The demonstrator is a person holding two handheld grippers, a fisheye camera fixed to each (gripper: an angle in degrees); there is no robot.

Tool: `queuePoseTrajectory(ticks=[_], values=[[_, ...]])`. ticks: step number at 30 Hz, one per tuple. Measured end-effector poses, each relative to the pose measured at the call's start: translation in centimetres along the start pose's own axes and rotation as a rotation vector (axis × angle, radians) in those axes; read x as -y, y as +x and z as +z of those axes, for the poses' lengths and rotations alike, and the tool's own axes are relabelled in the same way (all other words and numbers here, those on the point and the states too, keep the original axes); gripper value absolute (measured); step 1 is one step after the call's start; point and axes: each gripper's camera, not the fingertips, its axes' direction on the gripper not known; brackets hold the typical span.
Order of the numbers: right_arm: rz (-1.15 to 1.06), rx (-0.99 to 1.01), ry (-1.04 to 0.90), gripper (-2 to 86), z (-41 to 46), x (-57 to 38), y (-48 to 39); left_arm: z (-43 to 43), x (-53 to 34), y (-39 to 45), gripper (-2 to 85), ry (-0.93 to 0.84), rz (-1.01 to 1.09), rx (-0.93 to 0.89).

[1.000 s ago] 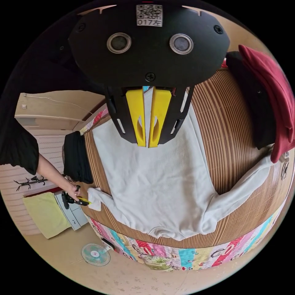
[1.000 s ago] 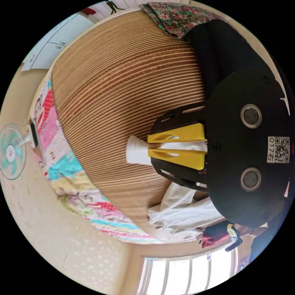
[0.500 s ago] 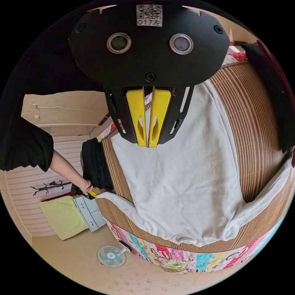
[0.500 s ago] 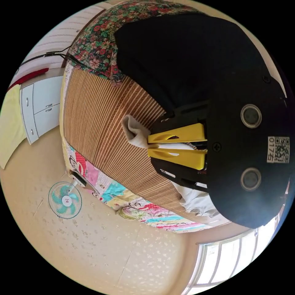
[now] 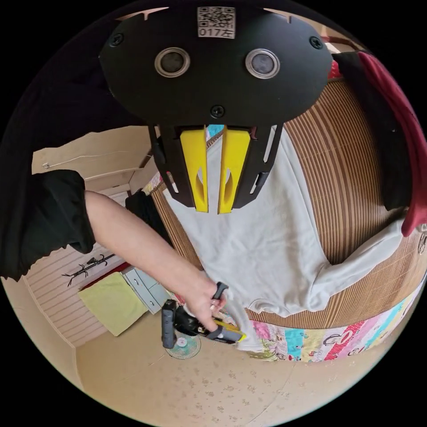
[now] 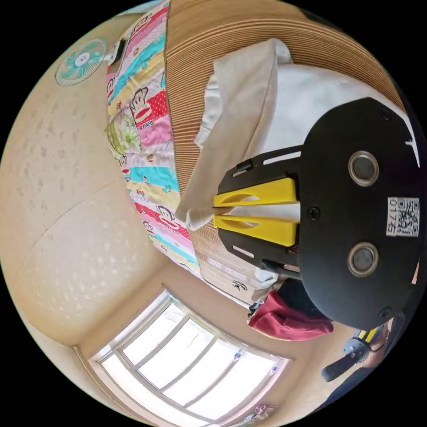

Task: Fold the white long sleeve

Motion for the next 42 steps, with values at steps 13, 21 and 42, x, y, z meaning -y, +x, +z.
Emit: queuePoseTrajectory(ticks=[13,21,42], values=[[-0.487,0.019,-0.297,6.9,10.3,3.3,-21.4,-7.2,-7.7,-6.9,4.9,0.162,-0.190,-0.022],[-0.729,0.215,-0.745,8.1,30.1,6.1,-36.3,-11.1,-10.7,-10.2,5.8,0.240,-0.248,-0.031],[0.121,-0.127,0.276,3.5,-2.4,2.7,-6.0,-4.5,-5.6,-12.6,6.5,0.118,-0.169,-0.131]])
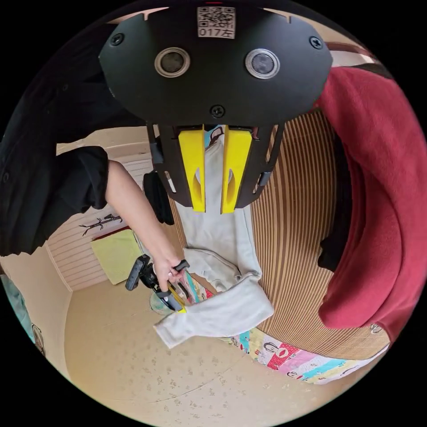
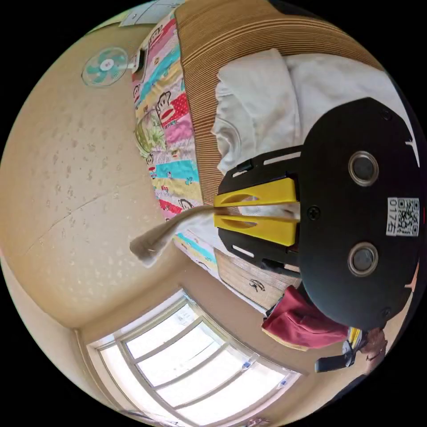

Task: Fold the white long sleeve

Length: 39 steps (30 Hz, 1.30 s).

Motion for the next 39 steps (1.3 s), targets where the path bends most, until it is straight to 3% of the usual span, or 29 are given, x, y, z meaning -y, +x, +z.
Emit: queuePoseTrajectory(ticks=[4,6,9,11,15,17,22,26,31,34,36,39], values=[[0.223,-0.292,-0.287,5.1,2.8,-5.3,11.6,4.7,2.6,-0.5,6.5,-0.068,0.029,0.021],[0.241,-0.185,-0.277,6.4,1.6,-5.9,13.2,7.1,4.8,-1.7,7.2,-0.094,0.005,0.011],[0.255,-0.183,-0.141,7.8,-3.0,-4.6,13.0,8.1,8.3,-2.7,7.9,-0.062,-0.007,0.046],[0.183,-0.188,-0.055,8.2,-5.8,-2.5,12.5,8.2,10.6,-3.0,8.1,-0.029,-0.006,0.083],[0.012,-0.263,-0.130,9.0,-4.7,2.0,13.0,9.4,16.4,-3.7,8.8,-0.018,-0.003,0.172],[-0.125,-0.314,-0.237,9.4,-1.5,4.1,13.1,10.6,18.7,-4.3,9.7,-0.050,-0.032,0.203],[-0.208,-0.405,-0.494,7.8,4.1,4.3,15.0,12.9,21.2,-5.9,11.1,-0.067,-0.123,0.238],[-0.275,-0.244,-0.267,4.3,-2.4,5.1,10.9,11.2,19.3,-0.4,11.2,0.044,0.020,0.231],[-0.365,0.087,-0.202,3.3,-6.4,5.7,2.7,12.8,15.4,10.2,15.0,-0.017,0.315,0.147],[-0.361,0.334,-0.262,3.1,-6.2,6.0,-1.9,12.7,12.1,16.7,16.3,0.135,0.426,0.340],[-0.340,0.486,-0.282,3.1,-6.2,6.0,-3.4,10.7,10.7,19.3,13.8,0.292,0.368,0.503],[-0.328,0.665,-0.265,2.9,-6.3,6.6,-2.8,4.5,8.2,18.8,4.1,0.523,0.250,0.469]])
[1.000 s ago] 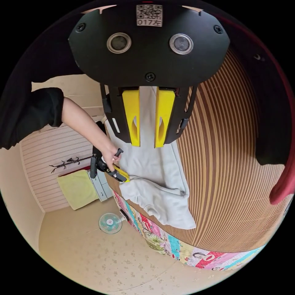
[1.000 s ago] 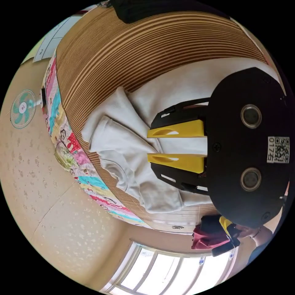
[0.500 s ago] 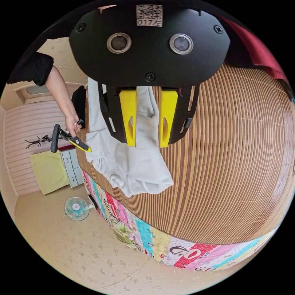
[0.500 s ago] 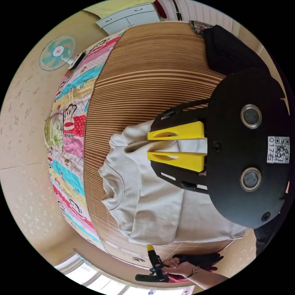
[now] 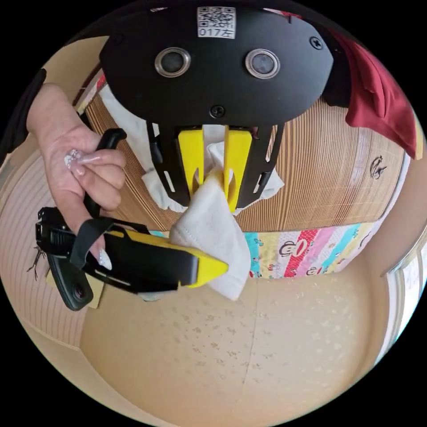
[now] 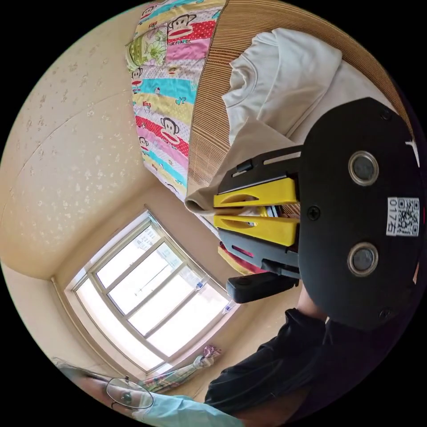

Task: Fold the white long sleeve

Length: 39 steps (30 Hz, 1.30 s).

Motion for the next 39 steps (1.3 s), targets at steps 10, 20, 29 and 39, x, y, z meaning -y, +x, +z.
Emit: queuePoseTrajectory(ticks=[10,20,29,39], values=[[0.347,-0.253,-0.201,7.1,6.3,-5.3,15.6,-12.2,-1.6,-13.3,3.6,0.124,-0.205,0.176],[0.400,-0.438,-0.363,6.4,16.1,-8.7,15.7,-15.3,-3.3,-23.6,3.8,-0.008,-0.249,0.185],[0.292,-0.387,0.023,3.2,9.3,-3.2,8.5,-14.5,-1.8,-29.6,3.6,-0.022,-0.309,0.018],[0.384,-0.319,-0.184,3.8,18.0,-8.0,11.6,-13.2,-1.4,-29.0,3.6,-0.051,-0.321,-0.003]])
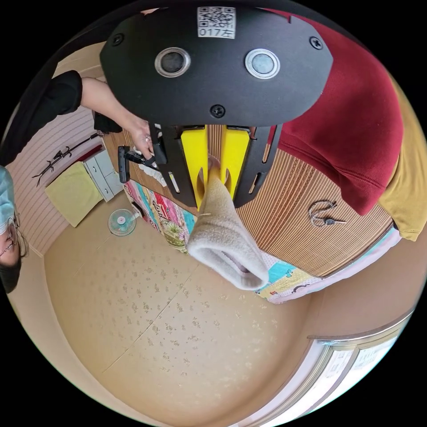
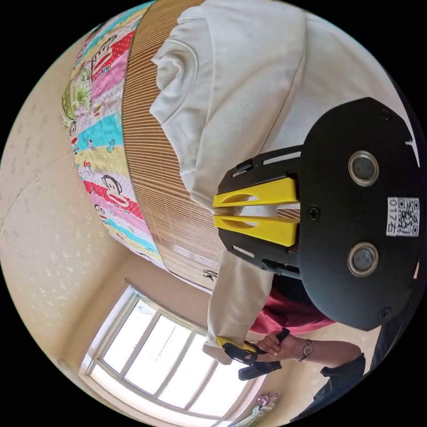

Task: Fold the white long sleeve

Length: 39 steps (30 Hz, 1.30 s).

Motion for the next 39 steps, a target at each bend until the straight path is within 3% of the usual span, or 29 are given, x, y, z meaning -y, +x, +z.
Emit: queuePoseTrajectory(ticks=[3,7,13,16,20,23,25,29,32,34,36,39], values=[[-0.025,0.065,0.010,4.9,-1.8,-1.5,0.6,0.5,0.6,0.8,3.7,-0.018,0.026,0.010],[-0.059,-0.065,0.147,6.9,-10.3,-3.1,2.0,1.1,1.4,1.9,3.7,-0.042,0.049,0.012],[0.143,-0.331,0.232,7.4,-21.8,-3.9,10.3,3.1,3.2,6.5,3.7,-0.064,0.136,0.038],[0.209,-0.370,0.318,7.2,-26.4,-6.5,12.1,5.1,4.4,12.9,3.7,-0.061,0.329,0.039],[0.288,-0.390,0.344,7.4,-29.4,-11.6,13.8,14.5,3.0,22.8,5.5,-0.348,0.586,0.047],[0.349,-0.407,0.328,8.3,-30.5,-15.2,16.0,20.3,1.2,24.9,11.8,-0.531,0.513,0.008],[0.382,-0.422,0.278,9.1,-31.0,-17.1,18.0,21.3,1.1,24.5,12.7,-0.530,0.400,-0.066],[0.398,-0.330,0.110,11.4,-31.3,-21.2,23.2,22.4,1.9,24.9,12.5,-0.473,0.260,-0.056],[0.332,-0.181,0.002,11.0,-30.0,-24.2,26.2,27.0,0.4,26.4,12.5,-0.646,0.218,-0.065],[0.300,-0.043,-0.074,10.3,-28.8,-25.4,27.6,29.5,-2.0,26.4,12.8,-0.762,0.176,0.045],[0.263,0.052,-0.080,9.6,-29.1,-26.2,28.2,30.4,-5.2,25.3,14.9,-0.835,0.107,0.322],[0.180,0.276,-0.093,8.7,-30.3,-27.1,29.1,29.8,-7.9,24.7,16.5,-0.882,0.050,0.374]])
